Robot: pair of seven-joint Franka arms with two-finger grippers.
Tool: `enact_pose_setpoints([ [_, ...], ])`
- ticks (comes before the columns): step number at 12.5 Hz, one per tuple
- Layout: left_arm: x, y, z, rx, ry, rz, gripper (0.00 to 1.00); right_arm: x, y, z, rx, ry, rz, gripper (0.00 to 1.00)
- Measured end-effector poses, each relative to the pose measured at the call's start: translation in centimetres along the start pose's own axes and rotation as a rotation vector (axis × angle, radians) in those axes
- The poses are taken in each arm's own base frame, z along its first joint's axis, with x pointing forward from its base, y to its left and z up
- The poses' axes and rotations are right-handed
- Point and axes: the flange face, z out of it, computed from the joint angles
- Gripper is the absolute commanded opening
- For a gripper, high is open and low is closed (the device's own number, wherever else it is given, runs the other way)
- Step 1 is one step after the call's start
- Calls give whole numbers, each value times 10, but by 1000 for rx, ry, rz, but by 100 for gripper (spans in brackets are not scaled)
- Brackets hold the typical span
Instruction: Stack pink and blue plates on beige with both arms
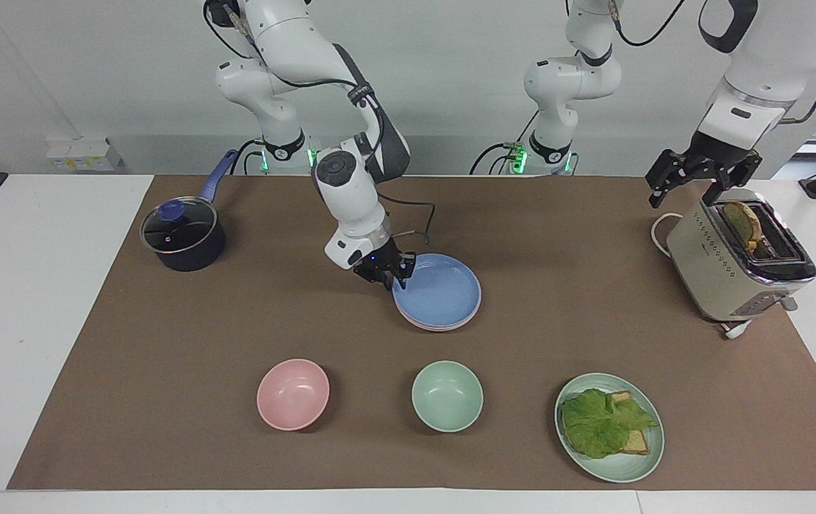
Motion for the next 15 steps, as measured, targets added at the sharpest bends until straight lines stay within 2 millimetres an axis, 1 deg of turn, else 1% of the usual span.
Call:
enact_pose_setpoints([
  [2, 0, 0, 0, 0, 0, 0, 100, 2, -1, -3, 1, 5, -1, 100],
  [3, 0, 0, 0, 0, 0, 0, 100, 4, 1, -8, 0, 7, 0, 100],
  [4, 0, 0, 0, 0, 0, 0, 100, 8, 5, -20, -10, 7, -1, 100],
  [5, 0, -1, 0, 0, 0, -1, 100, 13, 15, -39, -32, 12, -6, 100],
  [6, 0, -1, 0, 0, 0, -2, 100, 20, 34, -64, -65, 16, -2, 100],
  [8, 0, -2, 0, 0, 0, -3, 100, 31, 86, -121, -138, 23, 40, 100],
  [10, 0, -2, 0, 0, 0, -4, 100, 35, 128, -162, -186, 42, 82, 100],
  [11, 0, -3, 0, 0, 0, -5, 100, 37, 146, -180, -195, 54, 94, 100],
  [12, 0, -3, 0, 0, 0, -5, 100, 37, 160, -201, -199, 56, 97, 100],
  [13, 0, -3, 0, 0, 0, -5, 100, 36, 173, -226, -206, 39, 100, 100],
  [14, 0, -3, 0, 0, 0, -4, 100, 35, 180, -254, -212, 16, 96, 100],
  [15, 0, -2, 0, 0, 0, -4, 100, 34, 183, -281, -215, -1, 82, 100],
])
